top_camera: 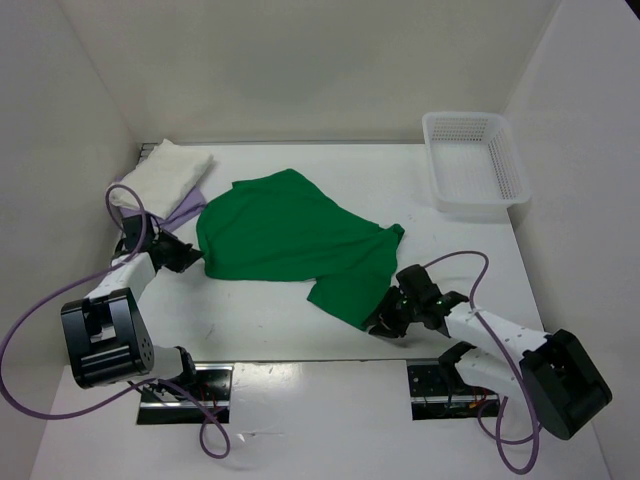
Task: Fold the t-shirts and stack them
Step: Flatten out the tshirt
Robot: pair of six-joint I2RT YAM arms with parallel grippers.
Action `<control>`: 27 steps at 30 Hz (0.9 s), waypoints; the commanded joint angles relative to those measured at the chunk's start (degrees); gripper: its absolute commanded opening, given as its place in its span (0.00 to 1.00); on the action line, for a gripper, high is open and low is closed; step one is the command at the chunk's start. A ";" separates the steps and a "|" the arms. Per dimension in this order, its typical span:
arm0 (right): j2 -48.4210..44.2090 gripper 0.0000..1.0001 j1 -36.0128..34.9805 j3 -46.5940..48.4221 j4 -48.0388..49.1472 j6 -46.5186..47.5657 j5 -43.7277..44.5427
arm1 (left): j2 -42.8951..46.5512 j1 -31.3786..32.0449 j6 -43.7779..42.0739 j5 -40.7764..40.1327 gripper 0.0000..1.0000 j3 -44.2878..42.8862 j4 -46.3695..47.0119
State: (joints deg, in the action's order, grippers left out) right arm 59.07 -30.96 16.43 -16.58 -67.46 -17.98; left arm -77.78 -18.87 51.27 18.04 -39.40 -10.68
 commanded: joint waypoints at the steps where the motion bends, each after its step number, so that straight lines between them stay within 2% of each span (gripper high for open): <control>1: 1.14 0.39 -0.42 -1.84 2.08 -1.61 4.88 | 0.70 1.20 -0.03 0.06 0.00 -1.03 1.18; 3: 1.66 0.39 -0.42 -2.45 3.65 -2.14 4.88 | 0.70 1.21 0.50 0.06 0.00 -1.03 1.71; 5: 2.45 0.35 -0.42 -2.45 4.19 -2.15 5.40 | 0.17 1.73 0.50 -0.46 0.00 -1.03 1.71; 6: 3.33 0.32 -0.42 -2.45 4.88 -2.76 5.41 | 0.17 2.26 0.50 -0.46 0.00 -1.03 1.71; 7: 3.33 0.25 -0.42 -2.45 4.89 -2.76 6.02 | 0.17 2.26 0.50 -0.46 0.00 -1.03 1.71; 9: 5.17 0.19 -0.42 -1.93 6.21 -2.76 6.02 | 0.17 2.26 0.50 -0.46 0.00 -1.03 1.71; 13: 6.94 0.00 -0.42 5.16 4.11 -1.10 7.16 | 0.17 4.27 1.21 -0.99 0.00 -1.03 2.42; 15: 3.10 0.00 -0.42 10.44 -2.29 0.92 10.05 | -0.36 5.77 1.73 -1.52 0.00 -1.55 2.42; 16: 1.77 0.00 -0.42 17.60 -5.10 1.97 13.72 | -0.36 7.08 1.73 -2.13 0.00 -3.13 2.42; 18: 0.18 0.00 0.11 25.81 -12.73 6.43 16.65 | 0.87 12.35 1.73 -5.36 0.00 -6.46 0.58; 19: 0.17 0.00 0.89 33.94 -14.86 8.21 17.96 | 0.87 14.37 2.25 -6.78 0.00 -11.44 -0.21; 20: 0.17 0.00 1.77 37.85 -16.63 10.05 17.98 | 0.87 17.44 2.78 -7.40 0.00 -14.54 -0.83; 22: 1.65 0.00 4.93 49.71 -20.94 16.20 19.64 | 0.87 19.57 2.79 -9.07 0.00 -22.61 -2.58; 24: 3.41 0.00 6.96 58.33 -23.49 20.51 21.84 | 0.35 20.19 2.79 -9.69 0.00 -35.05 -5.75; 25: 5.95 0.00 8.71 67.85 -26.28 24.88 22.80 | 0.87 19.32 2.79 -9.35 0.00 -38.18 -6.37; 26: 7.28 0.00 9.25 72.91 -27.53 27.01 25.60 | 2.27 18.01 3.74 -7.86 0.00 -40.73 -6.37; 27: 8.68 0.00 9.25 82.62 -28.59 28.86 26.75 | 2.98 14.34 5.06 -6.54 0.00 -45.37 -6.37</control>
State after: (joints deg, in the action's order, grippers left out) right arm 65.01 -23.05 83.55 -37.39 -49.32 1.43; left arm -78.52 0.47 53.93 11.64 -75.90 -17.15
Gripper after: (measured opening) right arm 0.004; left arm 0.009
